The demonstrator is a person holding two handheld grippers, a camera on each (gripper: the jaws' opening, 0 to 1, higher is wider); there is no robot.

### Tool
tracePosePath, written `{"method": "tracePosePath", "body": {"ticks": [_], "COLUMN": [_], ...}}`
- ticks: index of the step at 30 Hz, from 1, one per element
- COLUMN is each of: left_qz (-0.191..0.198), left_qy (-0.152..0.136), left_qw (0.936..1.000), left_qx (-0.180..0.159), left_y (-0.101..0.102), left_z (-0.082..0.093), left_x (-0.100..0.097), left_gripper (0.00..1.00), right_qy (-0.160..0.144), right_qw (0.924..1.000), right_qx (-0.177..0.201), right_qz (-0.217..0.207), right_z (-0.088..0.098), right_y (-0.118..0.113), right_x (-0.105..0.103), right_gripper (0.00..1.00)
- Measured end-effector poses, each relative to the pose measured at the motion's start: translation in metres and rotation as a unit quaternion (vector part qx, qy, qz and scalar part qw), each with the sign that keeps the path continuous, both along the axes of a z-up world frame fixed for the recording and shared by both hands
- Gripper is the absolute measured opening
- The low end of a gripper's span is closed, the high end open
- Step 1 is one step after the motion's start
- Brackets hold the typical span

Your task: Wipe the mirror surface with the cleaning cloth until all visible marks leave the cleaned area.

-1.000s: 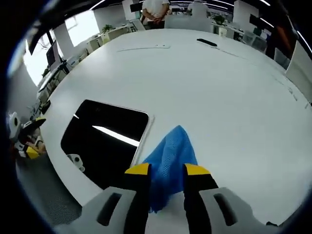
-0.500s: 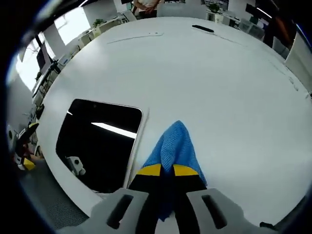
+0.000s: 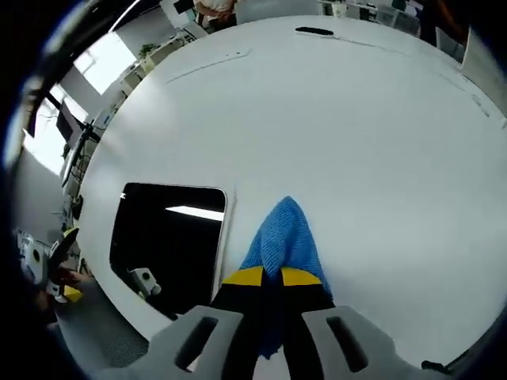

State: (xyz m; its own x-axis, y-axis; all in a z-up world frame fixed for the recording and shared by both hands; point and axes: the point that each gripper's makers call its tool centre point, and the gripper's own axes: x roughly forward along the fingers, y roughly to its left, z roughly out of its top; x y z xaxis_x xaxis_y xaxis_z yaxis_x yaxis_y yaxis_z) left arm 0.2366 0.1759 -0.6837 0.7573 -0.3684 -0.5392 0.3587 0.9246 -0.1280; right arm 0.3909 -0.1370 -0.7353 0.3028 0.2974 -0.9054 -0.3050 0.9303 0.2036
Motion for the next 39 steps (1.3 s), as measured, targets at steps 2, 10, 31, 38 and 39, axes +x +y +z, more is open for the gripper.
{"method": "tracePosePath", "body": {"ticks": [2,10,31,38,39], "left_qz": [0.001,-0.004,-0.031,-0.033,-0.032], "left_qy": [0.0,0.004,0.002,-0.005,-0.005], "left_qw": [1.0,0.9999,0.9995,0.9994,0.9994], "left_qx": [-0.007,-0.01,-0.005,-0.011,-0.01], "left_y": [-0.001,-0.004,-0.01,-0.011,-0.011], "left_z": [0.0,0.0,0.002,0.004,0.004], "left_x": [0.0,-0.001,-0.003,-0.002,-0.002], "left_gripper": [0.99,0.99,0.97,0.98,0.98], "right_qy": [-0.013,-0.022,-0.007,-0.008,-0.01], "right_qw": [0.9999,0.9995,0.9998,0.9997,0.9994], "right_qx": [0.003,0.024,0.013,-0.001,-0.006], "right_qz": [0.0,-0.003,0.01,0.024,0.033], "right_z": [0.009,0.021,-0.003,-0.004,-0.004], "right_y": [0.004,0.038,0.089,0.119,0.124], "right_x": [0.008,0.024,0.022,0.013,0.012], "right_gripper": [0.0,0.01,0.01,0.0,0.0]}}
